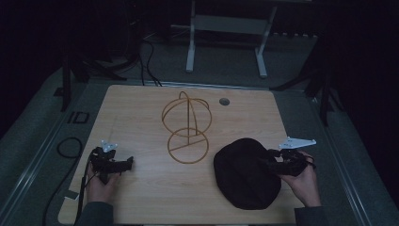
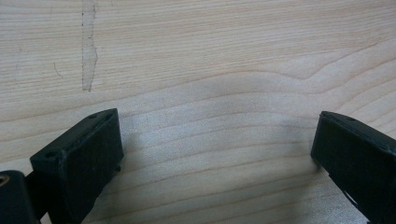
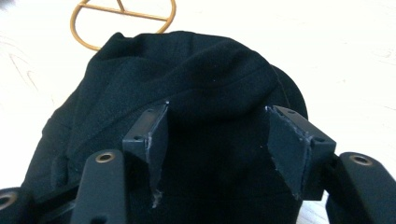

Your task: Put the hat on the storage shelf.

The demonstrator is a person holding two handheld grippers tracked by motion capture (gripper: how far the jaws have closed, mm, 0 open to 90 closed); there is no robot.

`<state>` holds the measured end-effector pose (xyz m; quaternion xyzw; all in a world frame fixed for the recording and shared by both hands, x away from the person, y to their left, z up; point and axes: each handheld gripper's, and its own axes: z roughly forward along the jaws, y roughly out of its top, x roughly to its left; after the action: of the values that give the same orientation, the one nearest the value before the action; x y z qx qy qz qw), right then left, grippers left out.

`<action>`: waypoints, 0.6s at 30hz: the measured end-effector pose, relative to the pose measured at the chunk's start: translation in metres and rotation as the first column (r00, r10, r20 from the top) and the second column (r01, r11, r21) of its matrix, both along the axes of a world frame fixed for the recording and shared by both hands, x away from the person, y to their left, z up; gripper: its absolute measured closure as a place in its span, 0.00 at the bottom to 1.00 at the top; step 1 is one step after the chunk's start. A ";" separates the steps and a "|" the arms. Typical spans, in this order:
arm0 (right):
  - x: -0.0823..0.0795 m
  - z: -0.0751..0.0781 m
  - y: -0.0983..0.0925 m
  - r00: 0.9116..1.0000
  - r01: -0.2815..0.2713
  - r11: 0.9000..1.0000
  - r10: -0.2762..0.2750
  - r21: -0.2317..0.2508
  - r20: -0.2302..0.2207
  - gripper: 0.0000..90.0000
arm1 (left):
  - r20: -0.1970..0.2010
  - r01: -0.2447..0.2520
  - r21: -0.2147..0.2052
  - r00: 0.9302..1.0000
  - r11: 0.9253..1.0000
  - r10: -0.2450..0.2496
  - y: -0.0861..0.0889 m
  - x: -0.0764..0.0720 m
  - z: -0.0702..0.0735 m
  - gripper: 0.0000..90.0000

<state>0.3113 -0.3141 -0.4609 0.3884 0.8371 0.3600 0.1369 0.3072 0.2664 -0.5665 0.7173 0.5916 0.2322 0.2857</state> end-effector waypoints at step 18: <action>0.000 0.006 -0.004 1.000 -0.015 0.999 0.014 -0.039 -0.028 0.38 | -0.001 0.000 0.000 1.000 1.000 0.000 0.000 0.000 0.000 0.02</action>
<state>0.3117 -0.3179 -0.4548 0.3847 0.8486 0.3390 0.1302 0.3071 0.2664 -0.5665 0.7175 0.5916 0.2319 0.2856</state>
